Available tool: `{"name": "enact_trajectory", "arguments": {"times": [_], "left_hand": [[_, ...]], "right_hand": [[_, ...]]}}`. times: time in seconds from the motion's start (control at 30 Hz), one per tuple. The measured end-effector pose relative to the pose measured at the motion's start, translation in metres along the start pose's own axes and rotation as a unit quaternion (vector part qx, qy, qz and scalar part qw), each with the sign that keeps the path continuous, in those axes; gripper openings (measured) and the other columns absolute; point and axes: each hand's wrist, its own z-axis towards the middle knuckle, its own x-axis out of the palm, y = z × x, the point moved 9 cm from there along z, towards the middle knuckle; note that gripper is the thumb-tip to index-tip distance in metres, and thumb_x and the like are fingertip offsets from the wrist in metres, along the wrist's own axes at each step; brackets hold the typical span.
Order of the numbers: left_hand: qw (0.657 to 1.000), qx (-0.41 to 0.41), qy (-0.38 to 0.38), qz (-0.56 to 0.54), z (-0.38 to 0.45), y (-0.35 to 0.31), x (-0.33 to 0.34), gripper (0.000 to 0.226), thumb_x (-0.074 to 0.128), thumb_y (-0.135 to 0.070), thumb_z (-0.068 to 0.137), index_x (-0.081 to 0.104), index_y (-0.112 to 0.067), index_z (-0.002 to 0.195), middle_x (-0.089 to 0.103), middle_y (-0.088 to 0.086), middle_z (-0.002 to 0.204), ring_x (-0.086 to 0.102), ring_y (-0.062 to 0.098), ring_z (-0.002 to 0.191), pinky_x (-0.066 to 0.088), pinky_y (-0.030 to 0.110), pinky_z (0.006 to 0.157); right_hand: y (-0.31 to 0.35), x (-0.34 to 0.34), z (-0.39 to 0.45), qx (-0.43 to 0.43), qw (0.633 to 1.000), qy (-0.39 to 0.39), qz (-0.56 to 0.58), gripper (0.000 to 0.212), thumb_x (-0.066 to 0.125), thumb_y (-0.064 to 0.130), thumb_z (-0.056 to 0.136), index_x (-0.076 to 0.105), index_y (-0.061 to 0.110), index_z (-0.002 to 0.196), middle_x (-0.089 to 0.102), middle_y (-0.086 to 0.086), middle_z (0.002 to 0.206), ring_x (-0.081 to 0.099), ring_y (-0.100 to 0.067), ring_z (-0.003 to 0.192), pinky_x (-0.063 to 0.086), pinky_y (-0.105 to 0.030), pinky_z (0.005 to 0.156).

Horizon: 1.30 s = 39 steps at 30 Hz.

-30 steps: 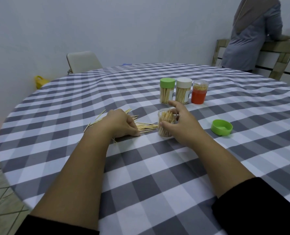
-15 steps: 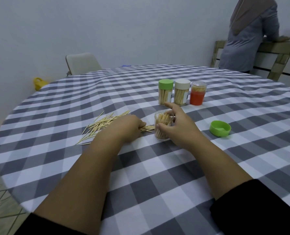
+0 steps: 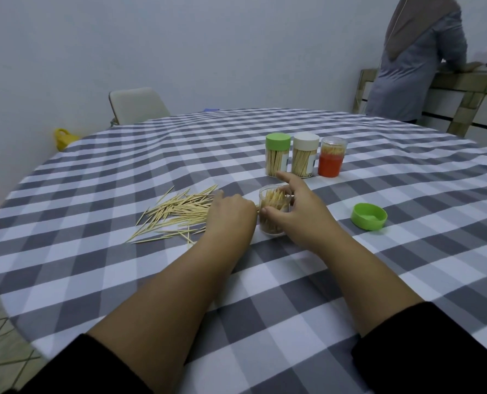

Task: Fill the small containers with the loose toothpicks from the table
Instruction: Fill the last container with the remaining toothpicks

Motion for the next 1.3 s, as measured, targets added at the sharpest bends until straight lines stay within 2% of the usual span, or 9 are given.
{"name": "enact_trajectory", "arguments": {"times": [0.13, 0.4, 0.47, 0.53, 0.6, 0.7, 0.9, 1.07, 1.3], "left_hand": [[0.993, -0.046, -0.019, -0.104, 0.001, 0.014, 0.005, 0.03, 0.038, -0.008, 0.098, 0.049, -0.005, 0.126, 0.055, 0.013, 0.119, 0.056, 0.032, 0.11, 0.043, 0.035, 0.084], [0.954, -0.115, -0.079, -0.266, 0.004, 0.048, -0.003, 0.048, 0.045, -0.001, 0.092, 0.044, -0.013, 0.138, 0.055, 0.013, 0.116, 0.055, 0.03, 0.107, 0.042, 0.033, 0.082], [0.9, -0.155, -0.126, -0.388, 0.0, 0.068, -0.004, 0.041, 0.045, -0.004, 0.096, 0.052, -0.016, 0.134, 0.062, 0.011, 0.108, 0.058, 0.026, 0.099, 0.044, 0.032, 0.077], [0.796, -0.183, -0.167, -0.552, -0.006, 0.083, -0.003, 0.035, 0.046, -0.011, 0.099, 0.056, -0.016, 0.131, 0.067, 0.005, 0.109, 0.061, 0.016, 0.096, 0.048, 0.023, 0.073], [0.709, -0.199, -0.188, -0.65, -0.01, 0.092, -0.003, 0.032, 0.05, -0.014, 0.098, 0.058, -0.014, 0.129, 0.069, 0.001, 0.106, 0.062, 0.006, 0.09, 0.047, 0.015, 0.068], [0.592, -0.211, -0.209, -0.749, -0.011, 0.099, -0.004, 0.029, 0.053, -0.009, 0.096, 0.062, -0.009, 0.123, 0.069, -0.004, 0.088, 0.066, 0.009, 0.089, 0.054, 0.026, 0.081], [0.436, -0.183, -0.242, -0.847, -0.015, 0.098, -0.021, 0.018, 0.05, -0.003, 0.095, 0.063, -0.009, 0.107, 0.066, -0.001, 0.087, 0.066, 0.01, 0.084, 0.056, 0.024, 0.083], [0.361, -0.176, -0.242, -0.883, -0.015, 0.095, -0.025, 0.019, 0.048, -0.001, 0.096, 0.062, -0.004, 0.108, 0.065, 0.003, 0.089, 0.067, 0.012, 0.085, 0.057, 0.025, 0.082], [0.298, -0.157, -0.218, -0.916, -0.013, 0.082, -0.028, 0.019, 0.046, 0.002, 0.096, 0.063, -0.005, 0.092, 0.063, 0.003, 0.083, 0.064, 0.015, 0.085, 0.057, 0.027, 0.082]], "right_hand": [[0.0, 0.001, 0.0, 0.001, 1.0, 0.0, -0.005, 0.073, 0.067, 0.021, 0.085, 0.028, 0.028, 0.146, 0.041, -0.001, 0.142, 0.043, -0.018, 0.125, 0.043, -0.036, 0.101], [0.002, 0.003, -0.001, 0.0, 1.0, 0.002, -0.002, 0.072, 0.066, 0.024, 0.087, 0.026, 0.031, 0.146, 0.039, 0.0, 0.144, 0.042, -0.017, 0.126, 0.042, -0.028, 0.095], [0.004, 0.007, -0.003, 0.001, 1.0, 0.008, 0.005, 0.072, 0.065, 0.025, 0.088, 0.024, 0.032, 0.146, 0.038, 0.001, 0.145, 0.042, -0.017, 0.127, 0.041, -0.025, 0.091], [0.006, 0.012, -0.005, -0.004, 1.0, 0.014, 0.008, 0.072, 0.064, 0.026, 0.088, 0.022, 0.033, 0.147, 0.038, 0.001, 0.144, 0.044, -0.016, 0.125, 0.042, -0.024, 0.09], [0.009, 0.016, -0.006, -0.01, 1.0, 0.014, 0.01, 0.073, 0.064, 0.027, 0.088, 0.02, 0.034, 0.146, 0.04, 0.001, 0.143, 0.045, -0.017, 0.124, 0.044, -0.027, 0.095], [0.013, 0.022, -0.008, -0.011, 0.999, 0.013, 0.028, 0.074, 0.064, 0.026, 0.088, 0.019, 0.034, 0.146, 0.041, 0.001, 0.142, 0.048, -0.017, 0.123, 0.046, -0.034, 0.1], [0.016, 0.028, -0.01, -0.009, 0.999, 0.025, 0.041, 0.075, 0.064, 0.027, 0.089, 0.017, 0.034, 0.146, 0.039, 0.001, 0.144, 0.044, -0.017, 0.127, 0.044, -0.032, 0.101], [0.016, 0.03, -0.011, -0.01, 0.999, 0.032, 0.039, 0.074, 0.063, 0.026, 0.089, 0.016, 0.034, 0.147, 0.035, 0.001, 0.148, 0.041, -0.018, 0.13, 0.043, -0.031, 0.1], [0.014, 0.033, -0.01, -0.009, 0.999, 0.032, 0.037, 0.076, 0.063, 0.028, 0.089, 0.015, 0.034, 0.147, 0.036, 0.001, 0.146, 0.042, -0.018, 0.129, 0.043, -0.031, 0.098]]}}
